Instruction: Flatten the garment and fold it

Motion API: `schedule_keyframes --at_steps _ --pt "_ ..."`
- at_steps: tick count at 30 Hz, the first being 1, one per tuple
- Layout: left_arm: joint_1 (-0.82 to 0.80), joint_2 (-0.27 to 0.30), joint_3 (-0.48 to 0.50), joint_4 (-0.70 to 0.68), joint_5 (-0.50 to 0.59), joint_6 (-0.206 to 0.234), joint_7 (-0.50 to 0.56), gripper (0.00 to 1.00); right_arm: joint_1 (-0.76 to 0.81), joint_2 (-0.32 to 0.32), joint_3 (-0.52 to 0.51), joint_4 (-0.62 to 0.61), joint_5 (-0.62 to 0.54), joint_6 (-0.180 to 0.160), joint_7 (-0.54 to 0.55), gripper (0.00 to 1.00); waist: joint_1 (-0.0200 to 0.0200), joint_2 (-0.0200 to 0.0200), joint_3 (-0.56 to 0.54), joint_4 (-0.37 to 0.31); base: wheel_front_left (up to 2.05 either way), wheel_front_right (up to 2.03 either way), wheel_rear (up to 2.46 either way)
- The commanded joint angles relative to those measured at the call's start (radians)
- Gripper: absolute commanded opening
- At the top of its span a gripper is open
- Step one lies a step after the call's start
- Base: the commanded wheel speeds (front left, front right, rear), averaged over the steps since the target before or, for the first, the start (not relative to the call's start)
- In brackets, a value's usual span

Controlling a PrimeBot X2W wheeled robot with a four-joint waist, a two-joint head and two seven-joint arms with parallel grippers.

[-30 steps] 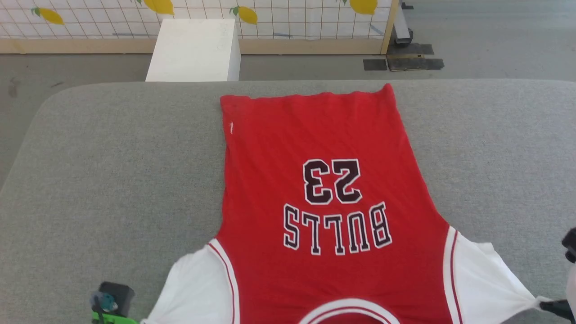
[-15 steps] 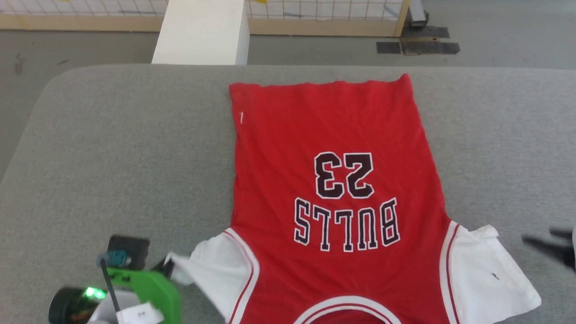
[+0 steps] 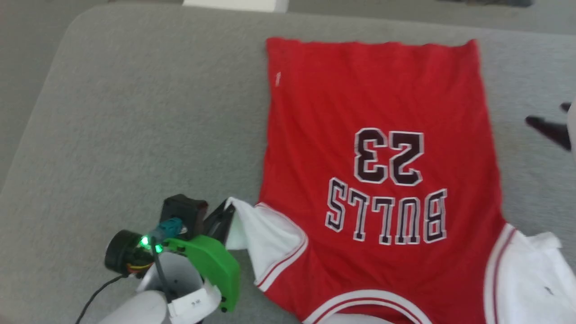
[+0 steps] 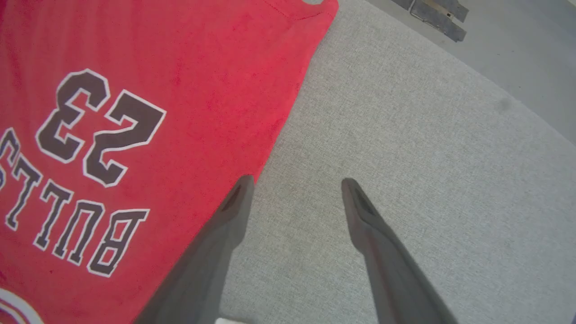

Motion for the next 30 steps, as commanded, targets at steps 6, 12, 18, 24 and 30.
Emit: schedule_keyframes --at_steps 6,12,18,24,30 --pt "-0.042 -0.041 -0.02 -0.038 0.036 0.002 -0.011 0.0 -0.17 -0.004 -0.014 0.086 -0.091 -0.002 0.158 1.0 -0.0001 0.0 0.204 0.19 0.0 0.0 0.0" --pt "-0.062 -0.085 -0.035 -0.055 0.05 0.002 -0.034 0.0 -0.299 -0.018 -0.039 0.157 -0.167 -0.002 0.232 1.0 -0.0001 0.0 0.283 0.261 0.0 0.0 0.0" --pt "-0.07 -0.113 -0.045 -0.053 0.055 -0.004 -0.056 0.0 -0.377 -0.02 -0.068 0.207 -0.233 -0.002 0.271 1.0 -0.0001 0.0 0.333 0.305 0.0 0.0 0.0" --pt "-0.065 -0.135 -0.048 -0.038 0.052 -0.003 -0.081 0.0 -0.39 -0.029 -0.066 0.232 -0.284 -0.002 0.328 1.0 -0.0001 0.0 0.354 0.325 0.0 0.0 0.0" --pt "-0.065 -0.148 -0.052 -0.027 0.048 -0.005 -0.09 0.0 -0.33 -0.052 -0.065 0.225 -0.292 -0.002 0.401 0.3 -0.0001 0.0 0.357 0.33 0.0 0.0 0.0"
